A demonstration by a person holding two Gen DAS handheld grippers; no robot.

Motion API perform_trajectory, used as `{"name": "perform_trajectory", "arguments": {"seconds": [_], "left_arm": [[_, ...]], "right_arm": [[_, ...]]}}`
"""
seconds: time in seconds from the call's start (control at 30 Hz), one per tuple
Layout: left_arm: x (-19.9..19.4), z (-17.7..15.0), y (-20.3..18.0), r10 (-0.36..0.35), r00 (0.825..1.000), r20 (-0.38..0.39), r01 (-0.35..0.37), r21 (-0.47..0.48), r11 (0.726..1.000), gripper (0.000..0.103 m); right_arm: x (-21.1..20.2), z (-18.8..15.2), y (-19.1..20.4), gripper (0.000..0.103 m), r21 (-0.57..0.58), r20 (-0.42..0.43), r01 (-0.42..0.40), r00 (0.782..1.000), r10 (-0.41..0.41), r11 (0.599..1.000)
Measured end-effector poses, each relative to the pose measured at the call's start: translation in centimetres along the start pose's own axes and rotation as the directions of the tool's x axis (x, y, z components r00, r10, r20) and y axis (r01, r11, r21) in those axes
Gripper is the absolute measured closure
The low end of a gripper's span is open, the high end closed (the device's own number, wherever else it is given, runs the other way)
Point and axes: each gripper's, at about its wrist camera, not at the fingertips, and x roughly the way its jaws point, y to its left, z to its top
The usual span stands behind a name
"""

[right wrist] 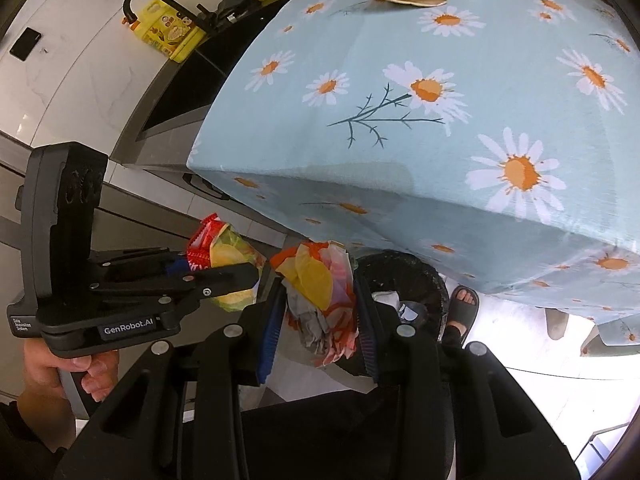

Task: Collect trash
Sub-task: 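Carry both wrappers down over the black trash bin with both tools, then open both tools to drop the wrappers into the bin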

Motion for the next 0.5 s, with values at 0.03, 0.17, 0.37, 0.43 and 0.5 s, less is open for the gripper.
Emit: {"name": "perform_trajectory", "arguments": {"seconds": [0.03,0.17,0.37,0.43,0.5], "left_arm": [[-0.1,0.1,0.2,-0.007,1.000,0.002,0.007,-0.012,1.000,0.081],[-0.1,0.2,0.3,-0.010,1.000,-0.001,0.010,-0.031,0.999,0.061],[-0.2,0.4,0.9,0.005,1.000,-0.001,-0.005,-0.049,0.999,0.058],[-0.3,0.5,1.1,0.007,1.000,-0.002,-0.007,-0.054,0.999,0.058],[-0.4,0.5,1.1,0.008,1.000,-0.002,-0.008,-0.054,0.999,0.058]], "right_arm": [[0.0,0.1,-0.1,0.062,0.007,0.003,-0.015,1.000,0.015,1.000],[-0.2,0.7,-0.3,0.053,0.020,0.019,-0.031,0.999,0.031,0.999],[-0.8,1.5,-0.7,0.053,0.032,0.034,-0.026,0.999,0.025,0.999],[-0.9,1.6,-0.9,0.053,0.036,0.039,-0.023,0.999,0.022,0.999],[-1.1,1.6,-1.1,0.053,0.041,0.042,-0.023,0.999,0.021,0.999]]}}
